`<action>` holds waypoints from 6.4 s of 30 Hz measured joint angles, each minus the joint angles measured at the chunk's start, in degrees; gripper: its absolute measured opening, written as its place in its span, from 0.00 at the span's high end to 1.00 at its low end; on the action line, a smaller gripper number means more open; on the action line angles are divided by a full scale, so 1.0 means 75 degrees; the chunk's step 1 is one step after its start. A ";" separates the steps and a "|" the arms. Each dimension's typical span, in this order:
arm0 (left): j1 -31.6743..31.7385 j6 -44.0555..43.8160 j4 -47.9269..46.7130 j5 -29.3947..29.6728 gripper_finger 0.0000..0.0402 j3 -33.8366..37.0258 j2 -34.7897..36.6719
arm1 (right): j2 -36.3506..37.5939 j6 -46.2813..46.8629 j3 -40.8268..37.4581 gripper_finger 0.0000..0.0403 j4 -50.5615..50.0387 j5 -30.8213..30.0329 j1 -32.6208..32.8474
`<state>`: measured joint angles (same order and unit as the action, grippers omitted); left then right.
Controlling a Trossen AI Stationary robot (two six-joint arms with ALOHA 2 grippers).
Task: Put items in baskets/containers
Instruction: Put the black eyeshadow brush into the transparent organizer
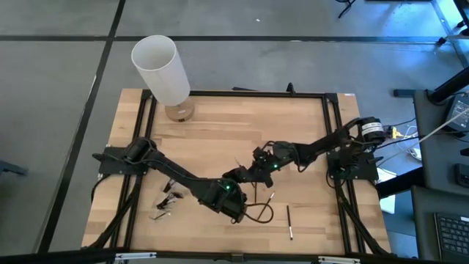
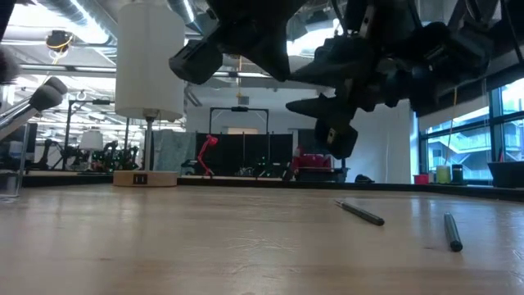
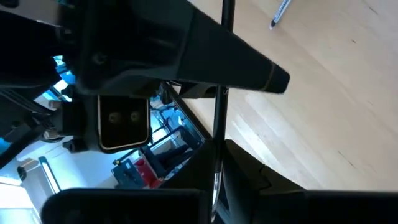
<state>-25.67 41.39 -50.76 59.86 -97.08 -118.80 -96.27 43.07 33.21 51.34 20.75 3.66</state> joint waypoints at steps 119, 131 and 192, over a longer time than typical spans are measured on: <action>0.2218 -0.6218 1.4285 -0.5208 0.77 0.6112 0.2818 | 0.2042 -0.6596 -0.1387 0.96 0.1803 -0.5968 0.1501; 0.2250 -0.6216 1.4283 -0.5467 0.85 0.6108 0.2818 | 0.2042 -0.6654 -0.1384 0.96 0.1690 -0.5939 0.1498; -0.1459 -1.0397 0.4284 -0.6805 0.96 0.5121 0.6778 | 0.4094 -0.4697 -0.0727 0.60 -0.3295 -0.3578 0.1183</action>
<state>-36.61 -36.59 -18.63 8.82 -58.67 -67.97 -65.56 7.84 27.76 26.63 -6.08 12.53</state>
